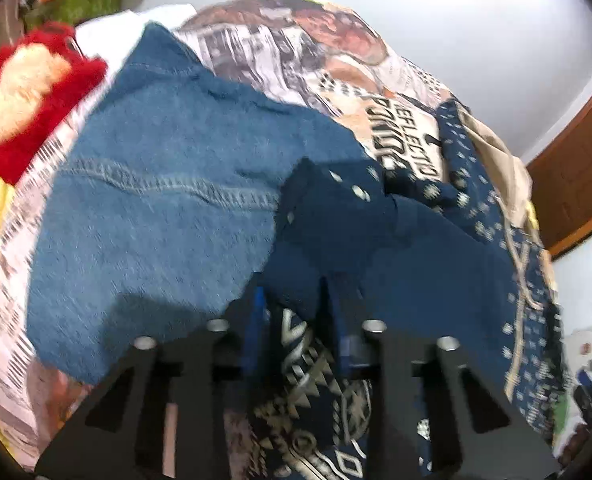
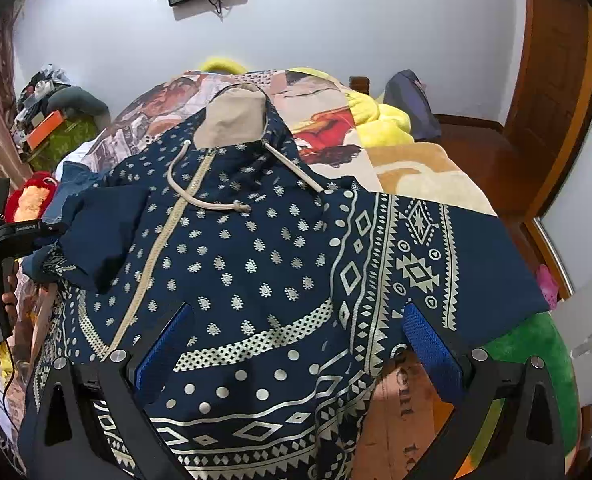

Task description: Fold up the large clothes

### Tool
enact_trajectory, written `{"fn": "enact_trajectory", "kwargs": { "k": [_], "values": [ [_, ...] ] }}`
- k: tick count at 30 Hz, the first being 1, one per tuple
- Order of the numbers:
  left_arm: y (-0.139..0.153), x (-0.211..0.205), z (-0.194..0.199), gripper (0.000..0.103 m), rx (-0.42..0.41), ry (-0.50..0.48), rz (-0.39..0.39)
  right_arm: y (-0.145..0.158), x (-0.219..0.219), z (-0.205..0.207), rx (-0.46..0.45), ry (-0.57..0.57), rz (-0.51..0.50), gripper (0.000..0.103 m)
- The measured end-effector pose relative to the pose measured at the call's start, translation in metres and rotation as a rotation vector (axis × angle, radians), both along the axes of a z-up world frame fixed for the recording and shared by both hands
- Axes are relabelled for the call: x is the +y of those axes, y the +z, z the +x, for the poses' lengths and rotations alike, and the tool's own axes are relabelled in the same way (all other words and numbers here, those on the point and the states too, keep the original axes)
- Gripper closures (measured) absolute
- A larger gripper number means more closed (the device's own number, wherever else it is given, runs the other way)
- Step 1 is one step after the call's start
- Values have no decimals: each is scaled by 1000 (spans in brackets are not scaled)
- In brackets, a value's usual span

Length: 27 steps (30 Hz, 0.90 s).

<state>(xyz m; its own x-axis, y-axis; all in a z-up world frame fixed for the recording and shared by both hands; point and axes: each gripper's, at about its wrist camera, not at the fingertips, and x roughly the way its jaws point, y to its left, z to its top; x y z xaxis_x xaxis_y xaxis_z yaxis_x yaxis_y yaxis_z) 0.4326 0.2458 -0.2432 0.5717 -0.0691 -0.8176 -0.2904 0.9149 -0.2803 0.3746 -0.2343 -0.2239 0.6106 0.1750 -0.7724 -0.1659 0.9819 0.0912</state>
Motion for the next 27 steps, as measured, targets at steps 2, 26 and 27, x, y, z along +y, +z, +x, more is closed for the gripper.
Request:
{"fn": "enact_trajectory", "kwargs": {
  "k": [2, 26, 27],
  "values": [
    [7, -5, 1, 92, -14, 0, 68, -2, -2, 1, 4, -3, 0, 0],
    [134, -308, 18, 95, -287, -595, 180, 34, -98, -39, -59, -135, 44, 0],
    [126, -318, 20, 95, -269, -614, 179, 34, -105, -40, -59, -144, 43, 0]
  ]
}}
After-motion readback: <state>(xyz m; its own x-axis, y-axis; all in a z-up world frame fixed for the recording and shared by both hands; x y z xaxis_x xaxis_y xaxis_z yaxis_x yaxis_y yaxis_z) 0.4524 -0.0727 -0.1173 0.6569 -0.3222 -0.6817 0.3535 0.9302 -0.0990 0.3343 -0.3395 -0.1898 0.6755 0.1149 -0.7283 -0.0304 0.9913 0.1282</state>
